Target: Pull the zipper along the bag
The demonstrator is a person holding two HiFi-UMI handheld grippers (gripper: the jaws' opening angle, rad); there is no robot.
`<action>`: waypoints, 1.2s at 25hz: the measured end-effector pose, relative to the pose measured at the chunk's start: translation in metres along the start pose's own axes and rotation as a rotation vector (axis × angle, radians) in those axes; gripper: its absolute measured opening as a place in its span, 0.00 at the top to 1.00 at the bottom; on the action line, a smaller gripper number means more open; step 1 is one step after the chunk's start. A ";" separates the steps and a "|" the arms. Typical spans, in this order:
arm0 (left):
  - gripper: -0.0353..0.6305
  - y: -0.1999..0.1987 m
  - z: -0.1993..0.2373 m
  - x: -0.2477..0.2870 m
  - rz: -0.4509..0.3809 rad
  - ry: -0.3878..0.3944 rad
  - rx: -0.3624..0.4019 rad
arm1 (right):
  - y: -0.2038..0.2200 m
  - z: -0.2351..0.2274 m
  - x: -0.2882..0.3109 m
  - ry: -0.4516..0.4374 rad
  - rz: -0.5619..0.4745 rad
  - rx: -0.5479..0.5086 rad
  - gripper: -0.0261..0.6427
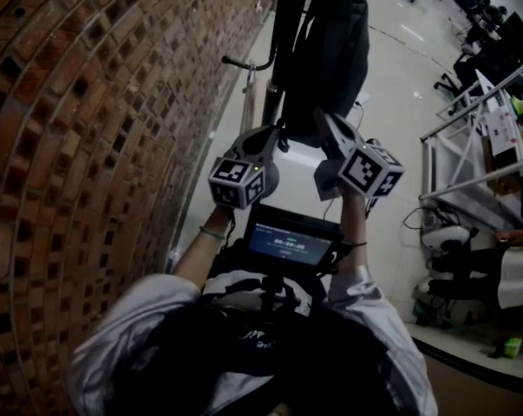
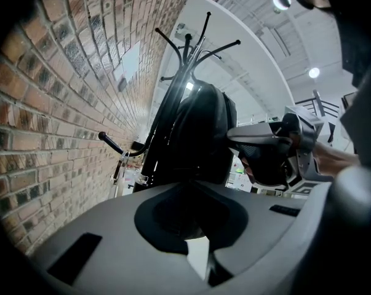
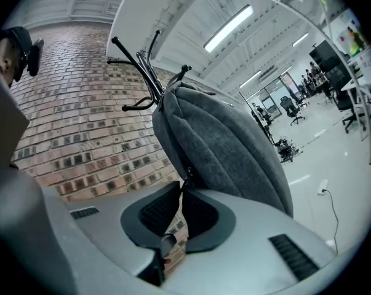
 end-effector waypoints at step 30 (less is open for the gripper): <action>0.94 -0.003 -0.009 -0.001 0.011 0.026 -0.001 | -0.051 0.043 0.003 0.016 -0.029 -0.119 0.91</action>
Point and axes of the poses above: the fingertips, and each gripper's own axes: x forward along the fingers, z to its left, y out of its underside, the point moved 4 cm from there along -x, backward along the fingers, and after that the axes turned 8 degrees about x, right-handed, at the moved point
